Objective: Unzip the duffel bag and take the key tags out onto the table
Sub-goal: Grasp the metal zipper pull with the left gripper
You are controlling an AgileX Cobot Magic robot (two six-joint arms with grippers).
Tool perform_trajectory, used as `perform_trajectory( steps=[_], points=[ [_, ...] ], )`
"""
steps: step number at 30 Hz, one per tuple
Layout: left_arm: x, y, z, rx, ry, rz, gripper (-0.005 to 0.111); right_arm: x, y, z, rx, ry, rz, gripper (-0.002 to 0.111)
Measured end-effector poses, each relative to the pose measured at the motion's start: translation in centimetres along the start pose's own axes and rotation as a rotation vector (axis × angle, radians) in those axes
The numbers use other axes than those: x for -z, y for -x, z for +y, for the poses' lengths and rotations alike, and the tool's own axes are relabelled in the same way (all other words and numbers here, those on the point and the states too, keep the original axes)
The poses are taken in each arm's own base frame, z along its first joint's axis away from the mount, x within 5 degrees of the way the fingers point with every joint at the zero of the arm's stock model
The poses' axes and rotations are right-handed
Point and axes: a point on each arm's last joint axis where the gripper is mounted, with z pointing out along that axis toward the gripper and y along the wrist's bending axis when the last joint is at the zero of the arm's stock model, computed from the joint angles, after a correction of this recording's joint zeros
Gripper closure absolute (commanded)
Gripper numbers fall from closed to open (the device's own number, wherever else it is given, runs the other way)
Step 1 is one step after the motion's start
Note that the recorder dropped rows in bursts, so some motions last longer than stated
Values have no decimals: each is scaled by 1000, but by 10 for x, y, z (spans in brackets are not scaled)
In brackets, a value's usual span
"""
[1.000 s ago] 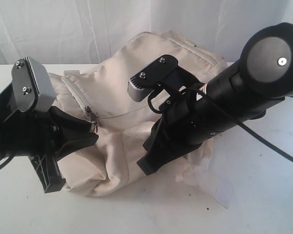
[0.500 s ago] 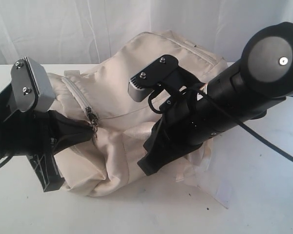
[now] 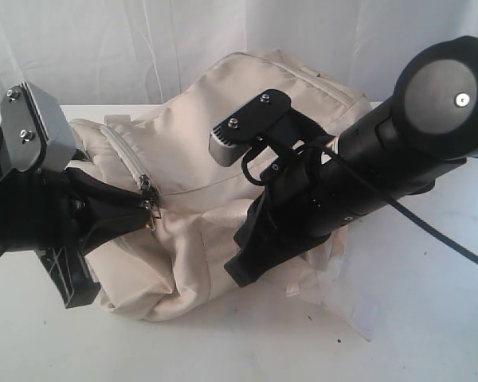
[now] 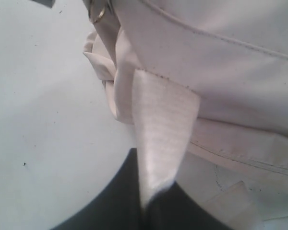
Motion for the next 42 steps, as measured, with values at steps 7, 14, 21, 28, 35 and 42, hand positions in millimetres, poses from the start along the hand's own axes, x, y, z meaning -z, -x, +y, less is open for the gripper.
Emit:
perform_trajectory(
  steps=[7,14,21,28,35,42],
  points=[
    [0,-7,-2,95,-10,42,45,0,0,0,0,0,0,108],
    [-7,-20,-4,118,-21,95,45,0,0,0,0,0,0,108],
    [-17,-28,1,87,-9,134,45,0,0,0,0,0,0,108],
    [-22,-25,7,104,19,122,45,0,0,0,0,0,0,108],
    [-35,-19,14,132,4,94,48,0,0,0,0,0,0,108],
    [-39,-21,15,143,-5,104,81,0,0,0,0,0,0,108]
  ],
)
